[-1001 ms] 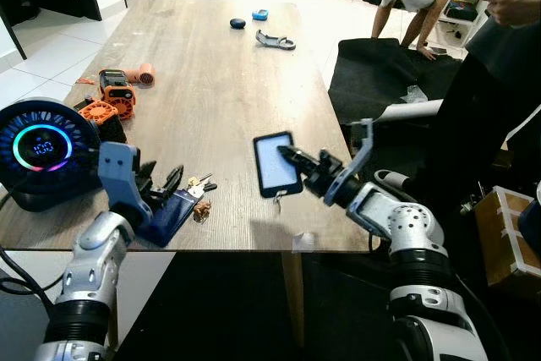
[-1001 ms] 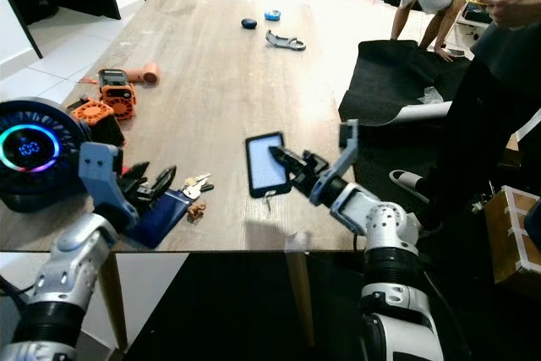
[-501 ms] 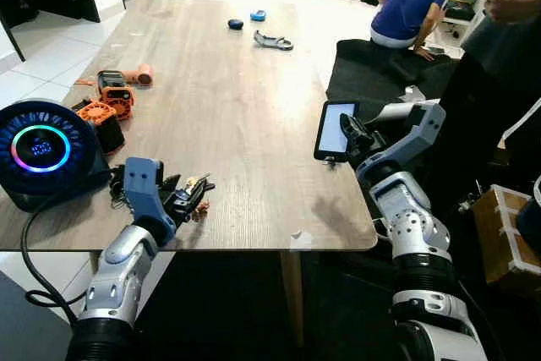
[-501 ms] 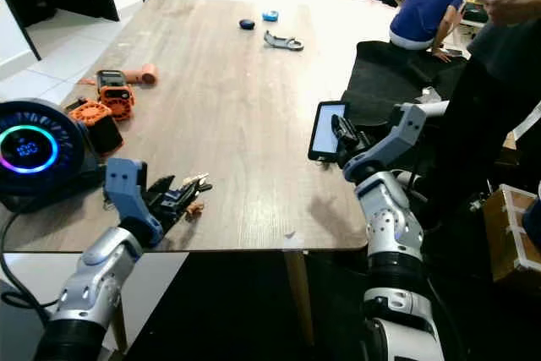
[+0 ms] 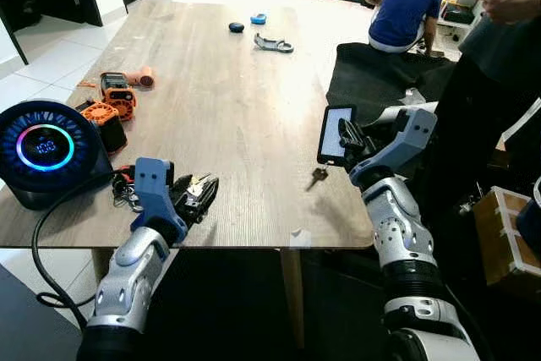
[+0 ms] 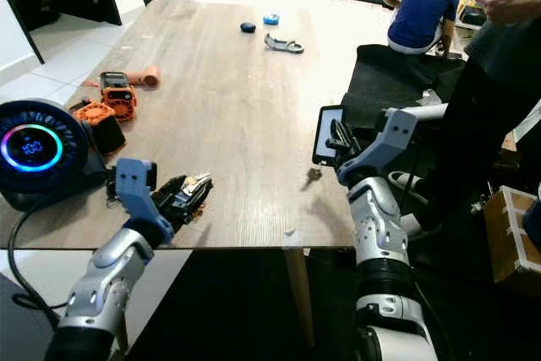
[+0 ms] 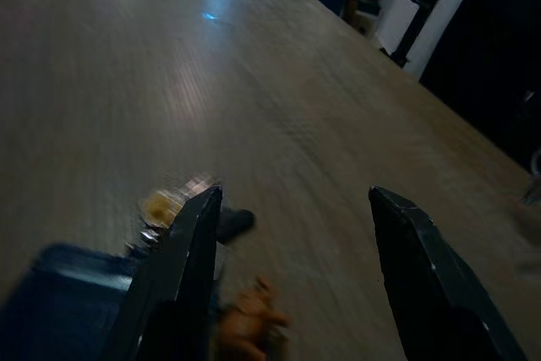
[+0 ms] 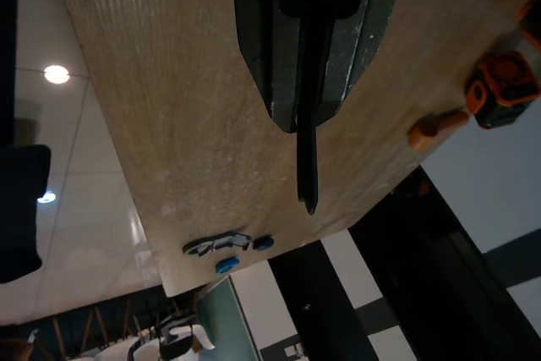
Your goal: Hang keys on a hook
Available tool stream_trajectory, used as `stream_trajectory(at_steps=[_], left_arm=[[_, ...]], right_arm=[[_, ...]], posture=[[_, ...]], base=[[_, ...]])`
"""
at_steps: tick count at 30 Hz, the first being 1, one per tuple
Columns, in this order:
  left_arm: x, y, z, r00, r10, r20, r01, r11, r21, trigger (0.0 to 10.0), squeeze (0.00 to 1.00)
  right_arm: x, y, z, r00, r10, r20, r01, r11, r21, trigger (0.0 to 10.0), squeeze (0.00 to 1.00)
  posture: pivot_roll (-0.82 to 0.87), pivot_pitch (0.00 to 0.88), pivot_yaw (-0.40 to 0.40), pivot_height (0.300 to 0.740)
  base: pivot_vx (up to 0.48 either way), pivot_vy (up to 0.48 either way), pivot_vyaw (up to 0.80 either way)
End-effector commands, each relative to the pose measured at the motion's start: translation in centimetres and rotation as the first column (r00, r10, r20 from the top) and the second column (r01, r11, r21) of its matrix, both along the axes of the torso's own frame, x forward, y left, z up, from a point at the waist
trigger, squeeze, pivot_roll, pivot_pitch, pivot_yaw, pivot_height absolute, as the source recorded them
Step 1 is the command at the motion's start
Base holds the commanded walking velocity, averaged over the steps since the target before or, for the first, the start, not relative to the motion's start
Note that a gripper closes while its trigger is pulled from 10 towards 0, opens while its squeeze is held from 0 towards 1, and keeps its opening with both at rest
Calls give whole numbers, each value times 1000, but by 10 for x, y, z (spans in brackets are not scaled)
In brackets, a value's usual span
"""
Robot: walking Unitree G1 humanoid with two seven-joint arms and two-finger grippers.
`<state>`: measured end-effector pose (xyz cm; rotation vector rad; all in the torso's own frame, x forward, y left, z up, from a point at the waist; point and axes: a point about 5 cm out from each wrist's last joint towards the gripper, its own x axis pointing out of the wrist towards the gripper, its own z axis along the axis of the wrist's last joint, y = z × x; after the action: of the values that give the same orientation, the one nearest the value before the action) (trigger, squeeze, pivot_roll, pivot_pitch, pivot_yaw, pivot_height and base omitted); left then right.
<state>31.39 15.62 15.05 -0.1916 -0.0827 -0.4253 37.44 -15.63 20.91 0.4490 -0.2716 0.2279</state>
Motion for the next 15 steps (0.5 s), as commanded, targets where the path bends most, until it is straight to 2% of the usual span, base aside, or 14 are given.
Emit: stream_trajectory(at_steps=[1, 6, 7, 8, 11, 12, 13, 14, 15], left_arm=[[-4, -5, -7, 1000, 2, -29, -2, 1000, -8, 10000, 0], [-6, -3, -11, 999, 12, -34, -11, 1000, 16, 10000, 0], [-6, 1, -11, 999, 41, -34, -41, 999, 16, 10000, 0], [-6, 1, -11, 999, 41, -34, -41, 999, 16, 10000, 0], [-3, 22, -12, 982, 190, -2, -190, 979, 71, 10000, 0], [-3, 24, -12, 978, 210, 0, -210, 975, 74, 10000, 0], [-4, 30, -13, 972, 236, 15, -236, 966, 109, 10000, 0], [-4, 33, -13, 969, 247, 27, -249, 959, 136, 10000, 0], [-4, 37, -14, 964, 263, 35, -265, 952, 155, 10000, 0]], right_arm=[[0, 0, -6, 1000, -17, -12, 17, 999, -33, 0, 0], [0, 0, -6, 1000, -23, -7, 22, 998, -57, 0, 0], [0, -2, -7, 999, -37, -8, 36, 997, -67, 1529, 0], [0, -2, -7, 999, -37, -8, 36, 997, -67, 1529, 0], [0, -13, -11, 995, -104, -7, 102, 988, -115, 1765, 0], [0, -14, -12, 993, -115, -5, 113, 986, -123, 1255, 0], [-1, -24, -16, 985, -170, -20, 167, 979, -122, 1922, 0], [-1, -31, -18, 978, -208, -31, 203, 972, -118, 1922, 0], [-2, -39, -21, 968, -247, -43, 241, 964, -114, 4745, 0]], posture=[[93, 119, -48, 740], [93, 118, -48, 740], [95, 117, -49, 740], [95, 117, -49, 740], [96, 114, -51, 740], [96, 114, -51, 740], [97, 109, -51, 740], [97, 109, -51, 740], [97, 109, -50, 740]], base=[[0, 0, 0], [0, 0, 0], [0, 0, 0], [0, 0, 0], [0, 0, 0], [0, 0, 0], [0, 0, 0], [0, 0, 0], [0, 0, 0]])
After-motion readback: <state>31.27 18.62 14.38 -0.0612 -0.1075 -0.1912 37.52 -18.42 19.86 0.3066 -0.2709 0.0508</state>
